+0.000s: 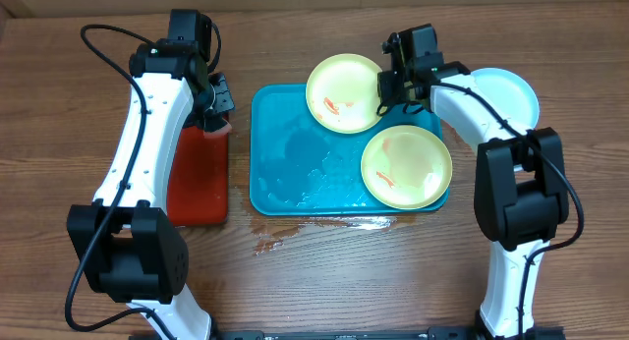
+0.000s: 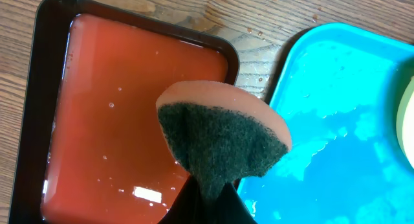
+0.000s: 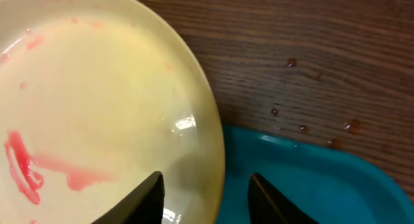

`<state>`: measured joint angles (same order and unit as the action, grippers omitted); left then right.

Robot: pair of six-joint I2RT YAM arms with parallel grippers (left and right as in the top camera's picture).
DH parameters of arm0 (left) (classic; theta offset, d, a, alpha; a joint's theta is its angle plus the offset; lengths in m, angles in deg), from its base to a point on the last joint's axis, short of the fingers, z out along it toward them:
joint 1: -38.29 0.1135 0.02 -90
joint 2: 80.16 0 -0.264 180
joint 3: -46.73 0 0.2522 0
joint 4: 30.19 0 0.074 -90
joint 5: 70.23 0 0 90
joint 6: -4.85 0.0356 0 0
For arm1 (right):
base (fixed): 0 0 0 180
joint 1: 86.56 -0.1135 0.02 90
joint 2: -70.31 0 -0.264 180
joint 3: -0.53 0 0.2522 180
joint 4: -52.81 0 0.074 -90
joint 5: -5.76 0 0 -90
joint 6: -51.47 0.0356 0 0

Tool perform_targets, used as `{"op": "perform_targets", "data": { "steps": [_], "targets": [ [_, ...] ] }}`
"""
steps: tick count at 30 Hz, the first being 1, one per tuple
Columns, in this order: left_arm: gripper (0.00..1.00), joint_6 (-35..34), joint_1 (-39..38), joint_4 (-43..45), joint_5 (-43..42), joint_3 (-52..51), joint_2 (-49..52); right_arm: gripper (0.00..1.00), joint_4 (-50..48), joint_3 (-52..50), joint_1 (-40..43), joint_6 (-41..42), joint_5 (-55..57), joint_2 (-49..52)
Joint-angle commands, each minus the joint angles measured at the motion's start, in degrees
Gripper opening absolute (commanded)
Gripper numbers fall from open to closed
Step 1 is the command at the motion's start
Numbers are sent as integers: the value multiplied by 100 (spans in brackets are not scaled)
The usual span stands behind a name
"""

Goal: Clean dirty plates on tray and stack at the side
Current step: 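Move the right gripper to the upper yellow plate and grasp its rim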

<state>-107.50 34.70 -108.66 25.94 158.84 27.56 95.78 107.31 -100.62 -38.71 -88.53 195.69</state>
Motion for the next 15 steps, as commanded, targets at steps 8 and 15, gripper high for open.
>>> {"op": "perform_targets", "data": {
  "steps": [8, 15],
  "targets": [
    [5, -57, 57, 26, -48, 111, -90, 28, 157, 72, -90, 192, -527, 225],
    [4, -57, 57, 44, -46, 111, -90, 15, 1202, 271, -455, 492, -997, 7]
  ]
}}
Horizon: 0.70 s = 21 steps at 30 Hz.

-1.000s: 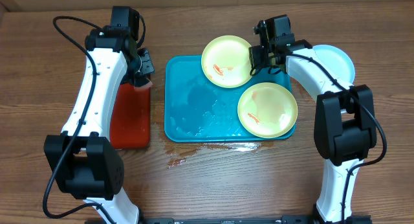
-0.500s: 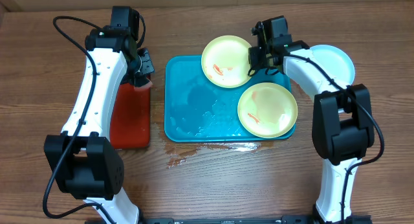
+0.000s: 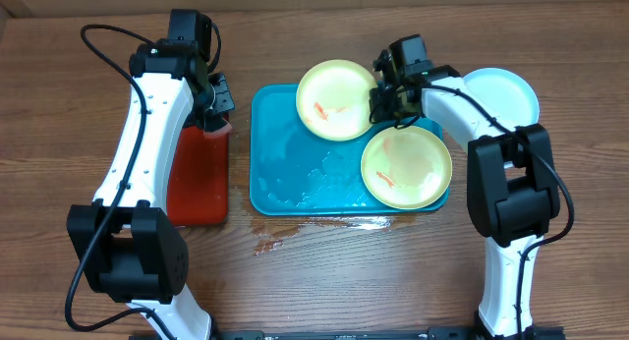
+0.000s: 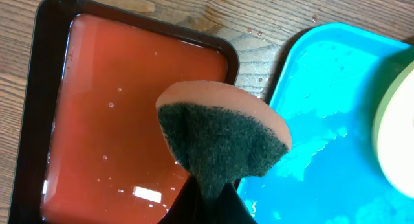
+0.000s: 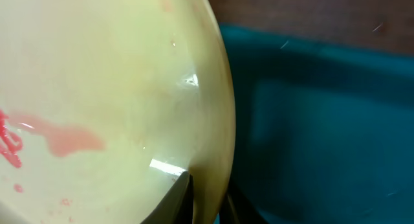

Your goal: Clean dirty plates on tray and stack at the side

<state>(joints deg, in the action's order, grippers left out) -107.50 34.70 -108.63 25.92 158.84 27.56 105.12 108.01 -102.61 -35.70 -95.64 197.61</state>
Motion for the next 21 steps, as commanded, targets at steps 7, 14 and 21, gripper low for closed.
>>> {"op": "perform_targets", "data": {
  "steps": [7, 14, 21],
  "targets": [
    [4, -57, 57, 50, -44, 111, -90, 51, 1768, 861, -684, 184, -236, -509],
    [4, -57, 57, 46, -46, 111, -90, 54, 1165, 1051, -702, -946, 367, -476],
    [4, -57, 57, 42, -46, 111, -90, 61, 439, 1049, -702, -1832, 584, -92]
  ]
}}
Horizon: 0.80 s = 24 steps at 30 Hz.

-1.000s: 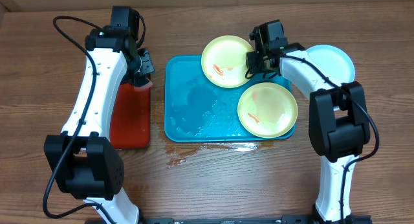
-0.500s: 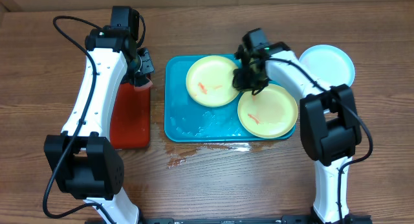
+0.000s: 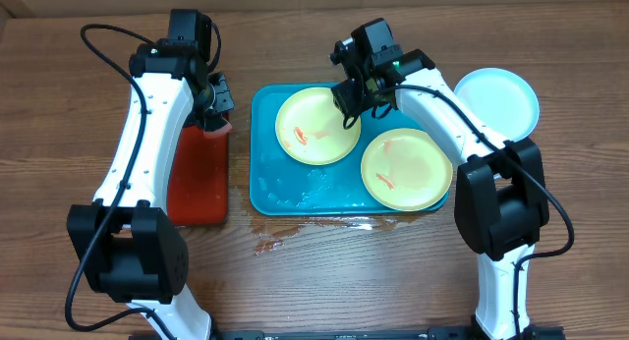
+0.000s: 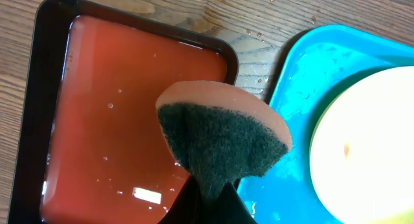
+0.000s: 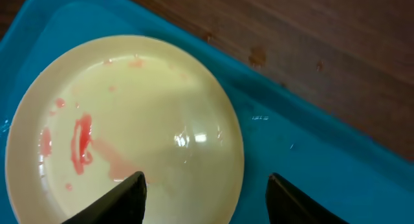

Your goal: Clean dirty plates on tray and stack at the side

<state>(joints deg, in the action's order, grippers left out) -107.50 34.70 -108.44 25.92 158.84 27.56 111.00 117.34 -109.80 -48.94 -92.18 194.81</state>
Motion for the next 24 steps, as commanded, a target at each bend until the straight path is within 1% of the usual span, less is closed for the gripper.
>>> {"op": "perform_targets", "data": {
  "steps": [1, 7, 10, 12, 13, 16, 18, 22, 24],
  "targets": [
    [4, -57, 57, 20, -46, 111, -90, 61, -205, 116, 17, -505, 258, 278],
    [4, -57, 57, 24, -68, 111, -90, 61, -387, 116, 17, -457, 258, 765],
    [4, -57, 57, 24, -94, 111, -90, 57, -367, 116, 15, -354, 256, 841],
    [4, -57, 57, 24, -94, 111, -90, 51, -369, 118, 17, -251, 256, 841],
    [4, -57, 57, 24, -101, 111, -90, 47, -367, 118, 17, -164, 258, 841],
    [4, -57, 57, 24, -214, 111, -90, 26, -273, 118, 15, 144, 254, 841],
    [4, -33, 57, 24, -380, 111, -90, 17, -170, 118, 15, 363, 251, 841],
    [4, 109, 48, 59, -837, 111, -85, 6, 175, 118, 15, 868, 249, 841],
    [4, 164, 20, 83, -1036, 111, -68, 4, 378, 118, 9, 1106, 221, 841]
  ]
}}
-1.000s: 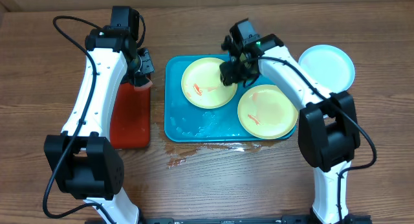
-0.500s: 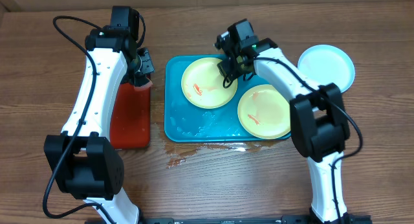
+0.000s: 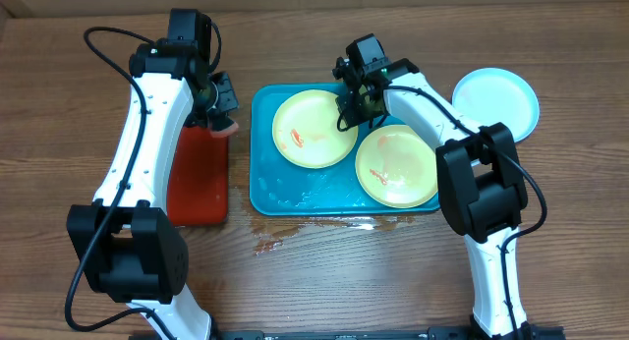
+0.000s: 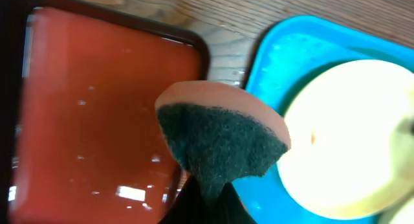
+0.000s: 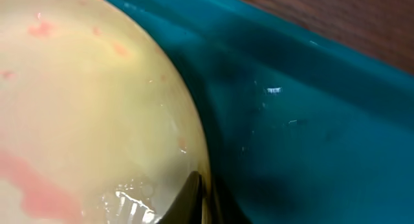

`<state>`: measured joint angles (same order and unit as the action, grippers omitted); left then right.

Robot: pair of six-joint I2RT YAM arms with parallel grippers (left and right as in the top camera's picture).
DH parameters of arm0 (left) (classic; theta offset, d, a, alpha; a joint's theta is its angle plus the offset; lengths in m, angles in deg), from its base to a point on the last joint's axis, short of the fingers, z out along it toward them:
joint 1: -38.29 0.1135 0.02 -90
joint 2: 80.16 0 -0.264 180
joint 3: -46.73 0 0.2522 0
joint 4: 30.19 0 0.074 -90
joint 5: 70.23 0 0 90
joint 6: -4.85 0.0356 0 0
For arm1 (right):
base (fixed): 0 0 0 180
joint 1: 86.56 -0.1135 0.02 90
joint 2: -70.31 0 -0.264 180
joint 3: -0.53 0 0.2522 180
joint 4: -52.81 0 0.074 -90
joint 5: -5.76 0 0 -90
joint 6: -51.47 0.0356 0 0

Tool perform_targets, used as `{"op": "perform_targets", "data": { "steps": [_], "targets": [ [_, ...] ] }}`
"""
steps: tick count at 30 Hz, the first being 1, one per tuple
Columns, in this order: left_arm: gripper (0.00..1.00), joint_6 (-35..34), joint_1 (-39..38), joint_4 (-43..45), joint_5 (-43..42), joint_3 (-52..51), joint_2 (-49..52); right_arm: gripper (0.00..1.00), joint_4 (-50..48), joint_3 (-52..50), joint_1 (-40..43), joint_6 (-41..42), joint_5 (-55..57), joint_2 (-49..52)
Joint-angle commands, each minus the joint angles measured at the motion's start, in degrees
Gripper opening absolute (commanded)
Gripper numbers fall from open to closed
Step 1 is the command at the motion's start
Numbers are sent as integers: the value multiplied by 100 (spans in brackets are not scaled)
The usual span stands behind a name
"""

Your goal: Clean dirty plates on tray and stack at the side

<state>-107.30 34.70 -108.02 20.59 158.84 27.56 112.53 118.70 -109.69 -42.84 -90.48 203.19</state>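
A yellow plate (image 3: 313, 130) smeared with red lies in the blue tray (image 3: 285, 188), left of centre. My right gripper (image 3: 352, 104) is shut on its right rim; the right wrist view shows the fingers (image 5: 194, 188) pinching the plate's edge (image 5: 84, 107). A second smeared yellow plate (image 3: 396, 166) sits at the tray's right end. My left gripper (image 3: 220, 116) is shut on a green-faced, pink-backed sponge (image 4: 220, 136), which hangs over the gap between the red basin (image 4: 90, 120) and the tray (image 4: 284, 62).
A black basin of red liquid (image 3: 197, 178) stands left of the tray. A pale blue plate (image 3: 496, 102) rests on the wooden table at the far right. Water is spilled on the table (image 3: 295, 232) in front of the tray.
My right gripper, open above the plate before, is now lower and shut on its right rim. The left gripper and sponge have shifted right toward the tray. The second plate sits slightly further left.
First the smeared plate lay over the tray's far edge with my right gripper open around its rim. Then the gripper was shut on it and the plate was further left. Later it lay inside the tray, released. Now it is gripped again. The left gripper held the sponge throughout.
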Motion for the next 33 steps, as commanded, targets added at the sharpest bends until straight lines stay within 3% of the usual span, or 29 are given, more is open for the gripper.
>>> {"op": "perform_targets", "data": {
  "steps": [1, 13, 27, 33],
  "targets": [
    [4, 153, 0, 52, -570, 111, -55, 4, 330, -15, 0, 625, 7, 2],
    [4, 37, -813, 468, -791, 109, 448, 4, 1185, -15, 0, 2708, -306, 2],
    [4, -361, -1480, 1797, -1119, 109, 1683, 4, 960, -17, 0, 2664, -323, 2],
    [4, -638, -1685, 1982, -1143, 109, 2144, 4, 883, -20, 0, 2667, -319, 2]
  ]
}}
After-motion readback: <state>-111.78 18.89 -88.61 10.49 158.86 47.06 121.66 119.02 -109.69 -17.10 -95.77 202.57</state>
